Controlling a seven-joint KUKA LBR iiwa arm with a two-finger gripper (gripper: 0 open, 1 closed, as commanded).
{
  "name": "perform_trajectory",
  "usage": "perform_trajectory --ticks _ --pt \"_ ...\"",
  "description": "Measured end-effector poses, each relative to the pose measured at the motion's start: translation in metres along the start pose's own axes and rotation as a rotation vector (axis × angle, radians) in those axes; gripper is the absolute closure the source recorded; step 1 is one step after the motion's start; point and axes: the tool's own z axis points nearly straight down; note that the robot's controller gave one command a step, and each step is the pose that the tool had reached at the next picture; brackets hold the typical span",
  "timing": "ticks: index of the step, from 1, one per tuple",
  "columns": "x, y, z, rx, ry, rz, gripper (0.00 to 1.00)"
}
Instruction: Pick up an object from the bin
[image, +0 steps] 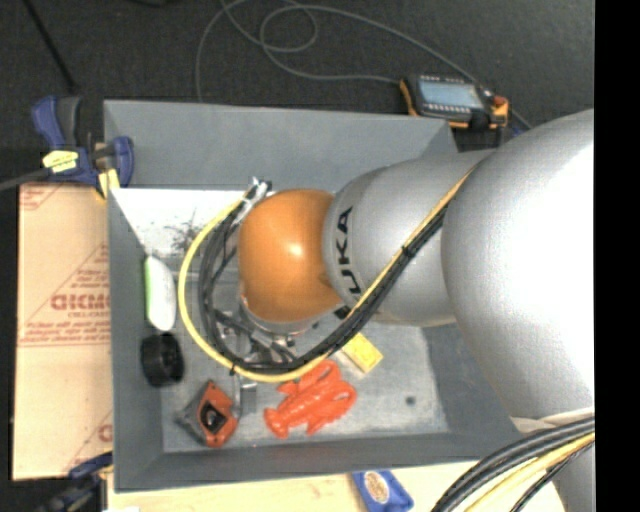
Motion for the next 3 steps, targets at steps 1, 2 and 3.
perform_trajectory --ticks 1,2,3 --pt "-0.003 -0.026 -0.049 0.003 -0.001 -0.108 0.0" --pt "0.033 -0.046 -0.064 0.006 -0.023 -0.278 0.0" --pt "0.056 -0.055 -0.024 0.001 -0.006 -0.293 0.0"
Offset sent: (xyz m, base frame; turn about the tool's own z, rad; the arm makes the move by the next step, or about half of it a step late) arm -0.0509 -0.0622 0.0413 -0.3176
